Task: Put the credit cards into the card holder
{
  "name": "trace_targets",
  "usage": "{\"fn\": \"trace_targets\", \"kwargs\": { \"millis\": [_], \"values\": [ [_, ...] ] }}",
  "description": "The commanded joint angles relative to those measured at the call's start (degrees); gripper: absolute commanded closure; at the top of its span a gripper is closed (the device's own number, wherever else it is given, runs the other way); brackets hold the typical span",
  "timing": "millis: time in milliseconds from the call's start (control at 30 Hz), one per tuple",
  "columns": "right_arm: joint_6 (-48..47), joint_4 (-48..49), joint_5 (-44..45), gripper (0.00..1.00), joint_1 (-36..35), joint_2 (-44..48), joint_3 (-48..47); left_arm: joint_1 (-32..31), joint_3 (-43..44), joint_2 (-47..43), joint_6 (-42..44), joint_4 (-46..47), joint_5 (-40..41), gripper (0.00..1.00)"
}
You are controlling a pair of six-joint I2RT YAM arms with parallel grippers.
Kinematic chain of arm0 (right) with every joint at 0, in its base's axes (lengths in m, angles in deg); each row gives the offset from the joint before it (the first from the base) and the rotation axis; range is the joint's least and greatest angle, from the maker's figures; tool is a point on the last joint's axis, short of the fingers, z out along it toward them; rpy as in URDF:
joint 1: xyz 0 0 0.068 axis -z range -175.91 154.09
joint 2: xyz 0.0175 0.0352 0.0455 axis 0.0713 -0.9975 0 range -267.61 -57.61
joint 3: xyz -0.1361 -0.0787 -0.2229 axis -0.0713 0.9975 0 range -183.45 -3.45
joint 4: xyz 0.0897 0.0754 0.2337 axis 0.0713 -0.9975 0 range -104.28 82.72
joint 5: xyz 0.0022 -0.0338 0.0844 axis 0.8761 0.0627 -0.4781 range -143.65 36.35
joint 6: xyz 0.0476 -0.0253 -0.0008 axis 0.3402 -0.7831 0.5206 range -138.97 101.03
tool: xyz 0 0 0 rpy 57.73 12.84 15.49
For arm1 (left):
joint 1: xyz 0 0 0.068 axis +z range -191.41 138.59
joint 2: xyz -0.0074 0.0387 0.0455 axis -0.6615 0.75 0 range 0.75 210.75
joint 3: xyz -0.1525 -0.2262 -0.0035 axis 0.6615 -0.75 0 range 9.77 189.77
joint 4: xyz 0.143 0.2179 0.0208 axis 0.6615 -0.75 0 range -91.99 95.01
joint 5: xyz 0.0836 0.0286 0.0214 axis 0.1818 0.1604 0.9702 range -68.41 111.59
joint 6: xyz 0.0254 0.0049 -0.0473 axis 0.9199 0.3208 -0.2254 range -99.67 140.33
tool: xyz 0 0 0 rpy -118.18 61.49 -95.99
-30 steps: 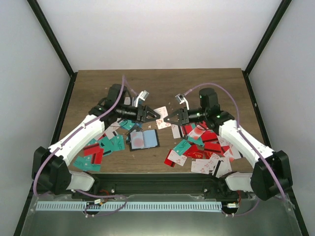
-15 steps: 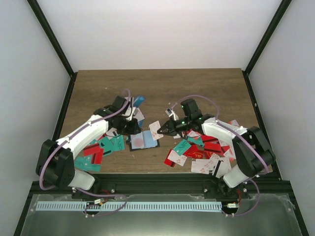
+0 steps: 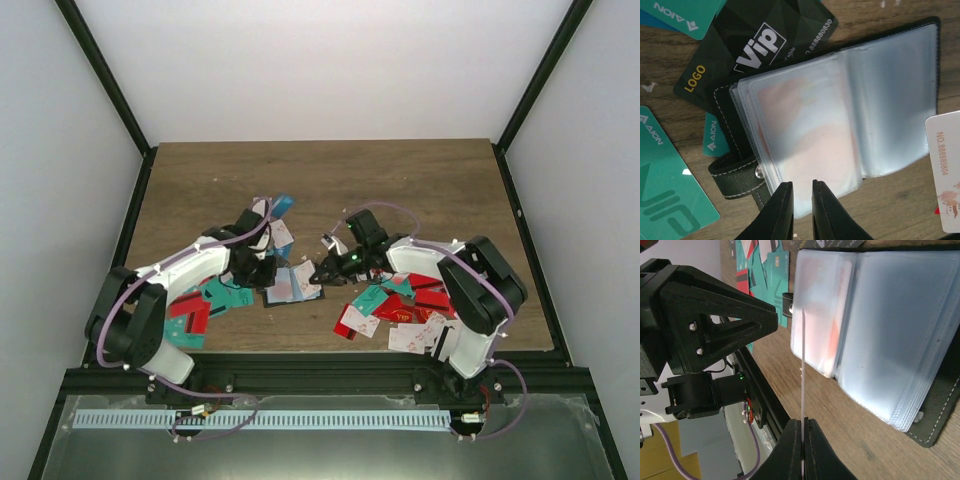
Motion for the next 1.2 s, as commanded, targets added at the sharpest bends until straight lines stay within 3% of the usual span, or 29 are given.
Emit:
{"fn": "trace_targets", "kwargs": {
  "millis": [0, 700, 1167],
  "values": [
    [-1.7, 1.0, 0.1, 0.99, -1.1, -2.4, -2.7, 0.3, -0.7, 1.6, 0.3, 2.3, 1.7, 0.87],
    [-3.0, -0.4, -0.6, 0.99, -2.0, -10.0, -7.1, 0.3, -2.9, 4.7, 2.8, 3.0, 5.2, 0.96],
    [-3.1, -1.0, -0.7, 0.99, -3.2, -12.6, -8.5, 0.4, -4.3, 4.6, 3.3, 3.6, 5.5, 0.96]
  ]
}}
